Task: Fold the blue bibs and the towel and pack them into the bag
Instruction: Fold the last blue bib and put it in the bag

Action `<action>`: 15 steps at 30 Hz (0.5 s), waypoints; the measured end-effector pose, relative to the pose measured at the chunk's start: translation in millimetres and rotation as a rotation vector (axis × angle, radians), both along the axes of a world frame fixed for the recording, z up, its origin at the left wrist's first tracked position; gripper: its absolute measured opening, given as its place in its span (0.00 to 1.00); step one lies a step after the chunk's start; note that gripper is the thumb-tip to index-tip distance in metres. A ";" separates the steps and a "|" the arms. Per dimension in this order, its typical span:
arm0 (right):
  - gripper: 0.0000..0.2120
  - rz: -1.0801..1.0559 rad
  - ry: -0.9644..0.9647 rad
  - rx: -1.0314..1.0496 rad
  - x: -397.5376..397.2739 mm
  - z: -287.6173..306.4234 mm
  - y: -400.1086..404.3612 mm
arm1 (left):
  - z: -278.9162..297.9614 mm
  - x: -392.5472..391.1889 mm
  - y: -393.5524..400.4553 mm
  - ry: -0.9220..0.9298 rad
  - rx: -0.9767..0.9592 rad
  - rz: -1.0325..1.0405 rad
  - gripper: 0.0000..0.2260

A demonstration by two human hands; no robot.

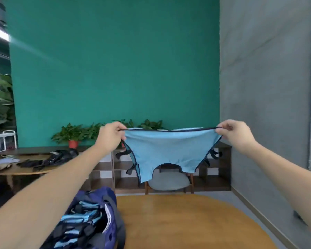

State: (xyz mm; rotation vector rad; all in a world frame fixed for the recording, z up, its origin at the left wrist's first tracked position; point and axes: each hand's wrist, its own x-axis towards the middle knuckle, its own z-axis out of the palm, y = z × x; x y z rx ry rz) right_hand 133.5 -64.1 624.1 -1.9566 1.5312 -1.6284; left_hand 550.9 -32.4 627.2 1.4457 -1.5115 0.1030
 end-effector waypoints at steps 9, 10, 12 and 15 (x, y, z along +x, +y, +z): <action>0.02 0.035 0.020 0.212 -42.4 -123.5 98.8 | -141.9 -23.6 105.6 -0.026 0.131 -0.084 0.05; 0.02 0.030 0.020 0.228 -45.1 -131.5 104.2 | -149.5 -25.7 109.7 -0.017 0.135 -0.081 0.05; 0.02 0.022 0.013 0.259 -48.5 -147.2 109.2 | -163.1 -29.5 115.7 -0.009 0.157 -0.083 0.05; 0.02 0.020 0.012 0.313 -48.9 -168.2 106.7 | -181.5 -32.6 114.0 -0.021 0.210 -0.109 0.05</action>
